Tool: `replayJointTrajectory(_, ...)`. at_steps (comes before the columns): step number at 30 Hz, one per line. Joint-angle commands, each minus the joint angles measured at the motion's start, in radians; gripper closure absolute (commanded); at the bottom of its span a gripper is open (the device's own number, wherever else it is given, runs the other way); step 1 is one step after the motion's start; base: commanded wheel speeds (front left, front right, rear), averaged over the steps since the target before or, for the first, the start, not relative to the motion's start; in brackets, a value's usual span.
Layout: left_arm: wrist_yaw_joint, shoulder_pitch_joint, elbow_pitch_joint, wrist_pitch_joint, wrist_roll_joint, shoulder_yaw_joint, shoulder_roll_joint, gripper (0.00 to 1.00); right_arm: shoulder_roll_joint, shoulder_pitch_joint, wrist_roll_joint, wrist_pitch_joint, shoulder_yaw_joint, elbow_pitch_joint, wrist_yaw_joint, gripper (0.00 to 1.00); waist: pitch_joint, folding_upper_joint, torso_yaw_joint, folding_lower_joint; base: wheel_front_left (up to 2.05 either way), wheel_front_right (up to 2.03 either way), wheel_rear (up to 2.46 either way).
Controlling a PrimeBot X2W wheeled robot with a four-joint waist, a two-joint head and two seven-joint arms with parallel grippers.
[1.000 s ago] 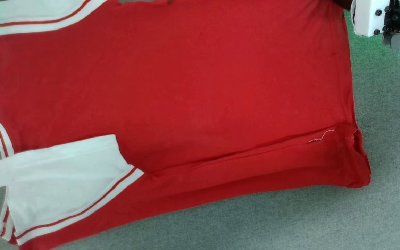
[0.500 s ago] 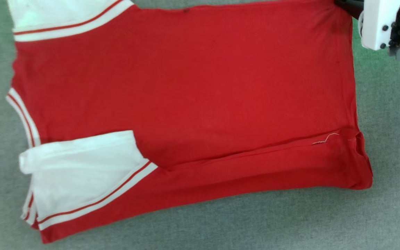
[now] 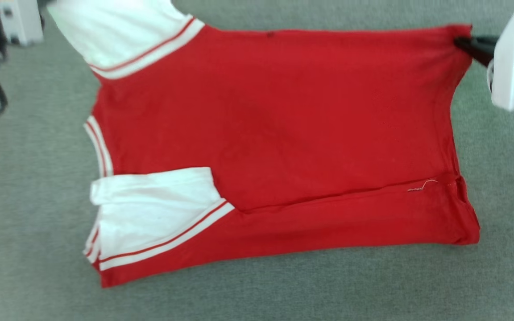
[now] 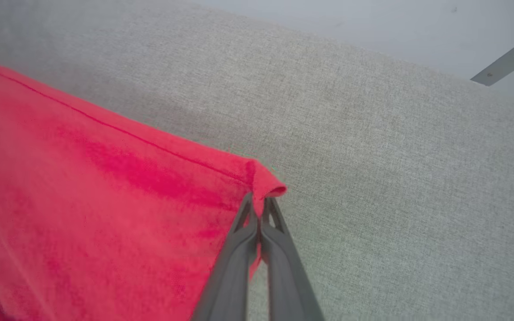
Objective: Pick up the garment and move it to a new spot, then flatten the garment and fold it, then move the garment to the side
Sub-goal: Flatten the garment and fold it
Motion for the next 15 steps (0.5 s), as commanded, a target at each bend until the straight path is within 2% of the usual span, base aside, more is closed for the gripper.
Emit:
replayJointTrajectory(1, 0.014, 0.046, -0.040, 0.005, -0.008, -0.002, 0.018, 1.00, -0.022, 0.037, 0.020, -0.004, 0.003, -0.022, -0.001, 1.00, -0.065, 0.0000, 0.048, 0.0000, 0.00, 0.00, 0.00)
replayJointTrajectory(6, 0.078, 0.194, -0.231, 0.016, -0.033, -0.012, 0.092, 1.00, -0.074, 0.140, 0.045, -0.010, -0.014, -0.100, -0.001, 1.00, -0.109, 0.0000, 0.072, 0.0000, 0.00, 0.00, 0.00)
replayJointTrajectory(15, 0.243, 0.482, -0.620, -0.003, -0.094, -0.030, 0.217, 1.00, -0.135, 0.355, 0.068, 0.020, -0.081, -0.202, -0.001, 1.00, -0.153, 0.0000, 0.094, 0.0000, 0.00, 0.00, 0.00)
